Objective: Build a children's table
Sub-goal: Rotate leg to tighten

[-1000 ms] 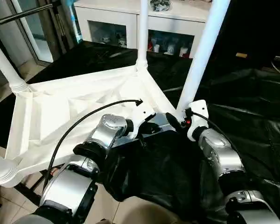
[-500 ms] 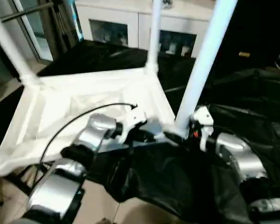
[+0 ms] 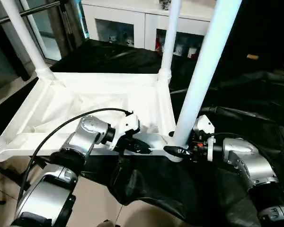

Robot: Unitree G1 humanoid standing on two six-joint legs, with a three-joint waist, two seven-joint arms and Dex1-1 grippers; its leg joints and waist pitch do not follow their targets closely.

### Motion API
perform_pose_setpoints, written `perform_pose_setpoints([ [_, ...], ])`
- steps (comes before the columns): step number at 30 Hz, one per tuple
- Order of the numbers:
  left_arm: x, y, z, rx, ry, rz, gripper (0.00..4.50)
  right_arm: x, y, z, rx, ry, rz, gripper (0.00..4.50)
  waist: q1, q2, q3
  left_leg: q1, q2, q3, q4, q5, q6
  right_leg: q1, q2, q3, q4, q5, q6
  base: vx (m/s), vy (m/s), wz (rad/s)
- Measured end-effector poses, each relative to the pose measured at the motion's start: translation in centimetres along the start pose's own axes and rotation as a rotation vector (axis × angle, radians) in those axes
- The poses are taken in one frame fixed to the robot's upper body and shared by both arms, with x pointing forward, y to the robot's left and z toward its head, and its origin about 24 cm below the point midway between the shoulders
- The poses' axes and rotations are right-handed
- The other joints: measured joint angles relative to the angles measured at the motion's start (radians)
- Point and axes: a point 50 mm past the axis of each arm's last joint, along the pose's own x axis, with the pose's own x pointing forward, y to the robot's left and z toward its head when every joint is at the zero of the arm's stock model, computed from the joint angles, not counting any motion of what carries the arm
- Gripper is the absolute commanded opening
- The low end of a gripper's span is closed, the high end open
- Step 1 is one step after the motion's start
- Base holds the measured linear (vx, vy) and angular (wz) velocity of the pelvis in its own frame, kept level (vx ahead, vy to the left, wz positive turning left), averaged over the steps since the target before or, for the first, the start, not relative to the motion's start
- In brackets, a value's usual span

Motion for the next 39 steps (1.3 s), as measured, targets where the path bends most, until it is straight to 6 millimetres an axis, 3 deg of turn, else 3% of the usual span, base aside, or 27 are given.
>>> perform_pose_setpoints([
  [2, 0.1, 0.1, 0.0, -0.003, 0.0, 0.02, 0.0, 0.1, -0.1, -0.1, 0.008, -0.01, -0.031, 2.76, -0.001, 0.0, 0.0, 0.0, 0.0, 0.0, 0.0, 0.0, 0.0, 0.0, 0.0, 0.0, 0.0, 0.0, 0.0, 0.0, 0.0, 0.0],
  [5, 0.6, 0.9, 0.2, -0.027, -0.007, 0.136, 0.0, 1.1, -1.0, -0.1, 0.031, -0.058, -0.22, 2.75, -0.006, -0.004, 0.0, 0.001, 0.0, 0.0, 0.0, 0.0, 0.0, 0.0, 0.0, 0.0, 0.0, 0.0, 0.0, 0.0, 0.0, 0.0],
  [10, 2.7, 2.2, 1.4, -0.072, -0.014, 0.308, 0.0, 3.1, -3.0, 0.4, 0.113, -0.111, -0.567, 2.74, -0.032, -0.005, 0.001, 0.001, -0.002, 0.0, 0.0, 0.0, 0.0, 0.0, -0.002, 0.001, -0.001, -0.002, 0.003, 0.0, 0.0, 0.0],
  [14, 3.9, 2.6, 2.1, -0.075, -0.017, 0.377, 0.0, 3.8, -3.6, 0.7, 0.141, -0.128, -0.727, 2.74, -0.034, -0.004, 0.0, 0.001, -0.002, 0.0, 0.0, 0.0, 0.0, 0.001, -0.002, 0.001, -0.001, 0.002, 0.0, 0.0, 0.0, 0.0],
  [15, 4.0, 2.6, 2.2, -0.074, -0.017, 0.381, 0.0, 3.9, -3.6, 0.7, 0.134, -0.13, -0.743, 3.3, -0.033, -0.004, 0.0, 0.001, -0.002, 0.0, 0.0, 0.0, 0.0, 0.001, -0.002, 0.001, -0.001, 0.002, 0.0, 0.0, 0.0, 0.0],
  [23, 3.7, 2.5, 2.2, -0.046, -0.018, 0.351, 0.0, 3.8, -3.2, 0.6, 0.084, -0.133, -0.676, 3.97, -0.034, -0.003, 0.0, 0.001, -0.002, 0.0, -0.001, 0.0, 0.0, 0.0, -0.002, 0.001, -0.001, 0.002, 0.0, 0.0, 0.0, 0.0],
  [39, 0.9, 0.5, 0.3, 0.041, -0.009, 0.069, 0.0, 0.4, -0.6, -0.2, -0.02, -0.024, -0.124, 3.97, -0.021, -0.004, 0.0, 0.0, -0.001, 0.0, 0.0, 0.0, 0.0, 0.001, -0.001, 0.0, 0.0, 0.001, 0.001, 0.0, 0.0, 0.0],
])
